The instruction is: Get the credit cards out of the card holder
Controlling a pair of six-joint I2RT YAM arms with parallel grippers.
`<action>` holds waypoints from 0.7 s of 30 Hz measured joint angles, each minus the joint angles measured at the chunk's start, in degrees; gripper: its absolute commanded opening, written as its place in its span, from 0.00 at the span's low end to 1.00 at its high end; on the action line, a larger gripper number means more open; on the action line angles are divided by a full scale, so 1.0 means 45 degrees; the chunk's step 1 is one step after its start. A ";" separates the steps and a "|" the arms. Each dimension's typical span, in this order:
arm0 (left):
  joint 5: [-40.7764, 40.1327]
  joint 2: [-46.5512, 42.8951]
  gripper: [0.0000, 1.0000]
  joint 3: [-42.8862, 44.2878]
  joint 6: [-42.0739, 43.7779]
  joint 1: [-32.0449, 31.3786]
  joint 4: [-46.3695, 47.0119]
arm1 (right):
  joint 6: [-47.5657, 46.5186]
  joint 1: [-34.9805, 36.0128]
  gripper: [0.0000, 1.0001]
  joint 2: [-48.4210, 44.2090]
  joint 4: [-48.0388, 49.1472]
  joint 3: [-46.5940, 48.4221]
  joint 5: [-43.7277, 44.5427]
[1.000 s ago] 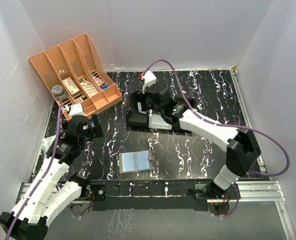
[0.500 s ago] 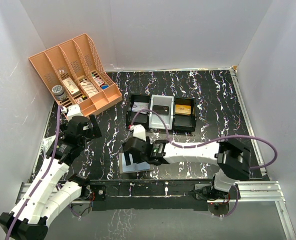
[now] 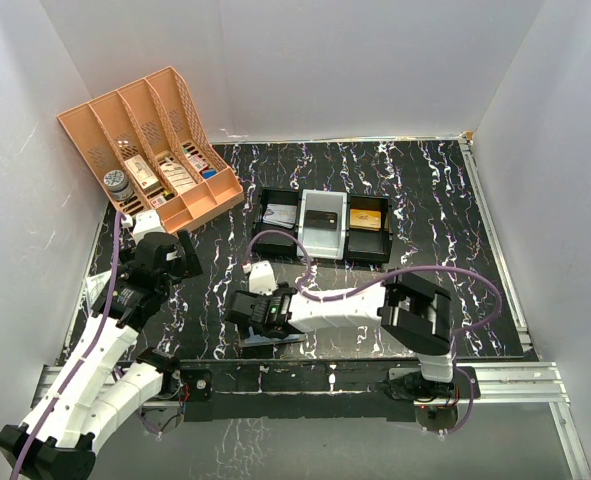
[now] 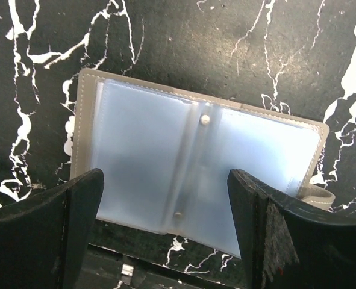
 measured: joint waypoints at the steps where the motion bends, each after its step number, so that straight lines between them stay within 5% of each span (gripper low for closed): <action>1: 0.0000 0.0000 0.99 0.0000 0.0000 0.0000 0.0000 | -0.0010 0.0000 0.83 0.0102 -0.0121 0.0155 0.0010; 13: -0.0073 -0.0063 0.99 0.0000 -0.0049 0.0000 -0.0005 | -0.0165 0.0000 0.80 0.1598 -0.0729 0.1889 0.0092; 21: -0.0087 -0.0083 0.99 0.0000 -0.0053 0.0000 -0.0005 | 0.0136 0.0034 0.57 0.1802 -0.0957 0.2055 0.0374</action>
